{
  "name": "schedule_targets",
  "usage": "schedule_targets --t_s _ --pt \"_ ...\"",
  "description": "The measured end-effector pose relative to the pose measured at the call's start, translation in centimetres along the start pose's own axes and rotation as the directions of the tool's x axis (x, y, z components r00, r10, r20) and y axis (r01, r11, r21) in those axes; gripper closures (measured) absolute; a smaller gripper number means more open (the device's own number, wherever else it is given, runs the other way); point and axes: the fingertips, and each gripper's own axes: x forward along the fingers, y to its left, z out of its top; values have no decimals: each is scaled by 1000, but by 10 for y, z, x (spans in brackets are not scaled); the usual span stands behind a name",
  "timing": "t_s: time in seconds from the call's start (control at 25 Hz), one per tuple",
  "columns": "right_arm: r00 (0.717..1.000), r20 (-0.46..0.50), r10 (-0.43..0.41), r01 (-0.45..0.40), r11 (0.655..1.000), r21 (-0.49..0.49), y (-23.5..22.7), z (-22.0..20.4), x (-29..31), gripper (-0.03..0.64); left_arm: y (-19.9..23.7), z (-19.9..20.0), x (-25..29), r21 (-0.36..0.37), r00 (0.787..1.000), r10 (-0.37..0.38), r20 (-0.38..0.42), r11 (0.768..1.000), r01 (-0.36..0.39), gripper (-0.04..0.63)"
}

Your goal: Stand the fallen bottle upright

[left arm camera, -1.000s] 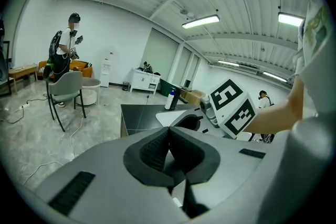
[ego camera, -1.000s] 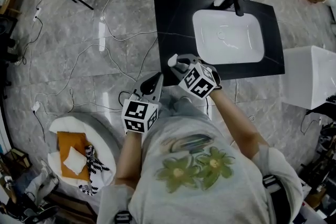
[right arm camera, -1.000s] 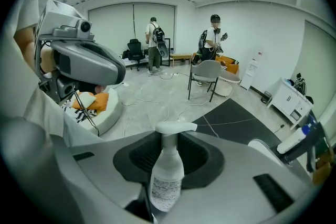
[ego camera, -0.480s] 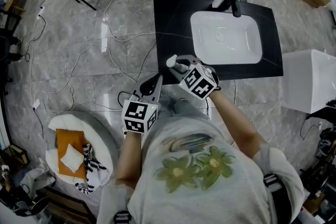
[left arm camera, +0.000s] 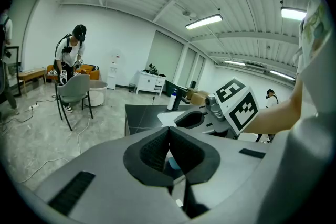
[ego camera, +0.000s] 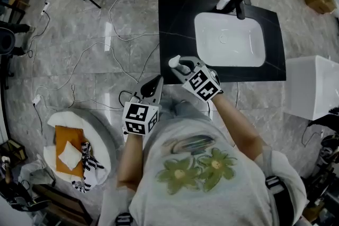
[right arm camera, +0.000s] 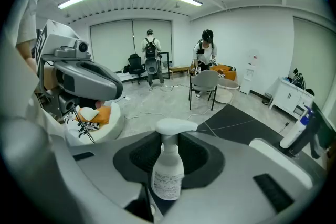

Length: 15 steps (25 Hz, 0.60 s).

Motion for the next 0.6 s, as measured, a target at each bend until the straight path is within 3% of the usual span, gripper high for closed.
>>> schedule_targets --t_s 0.6 --pt "997 76 -7 5 1000 25 4 10 0 499 -1 -7 -9 -15 999 40 0 999 -40 577"
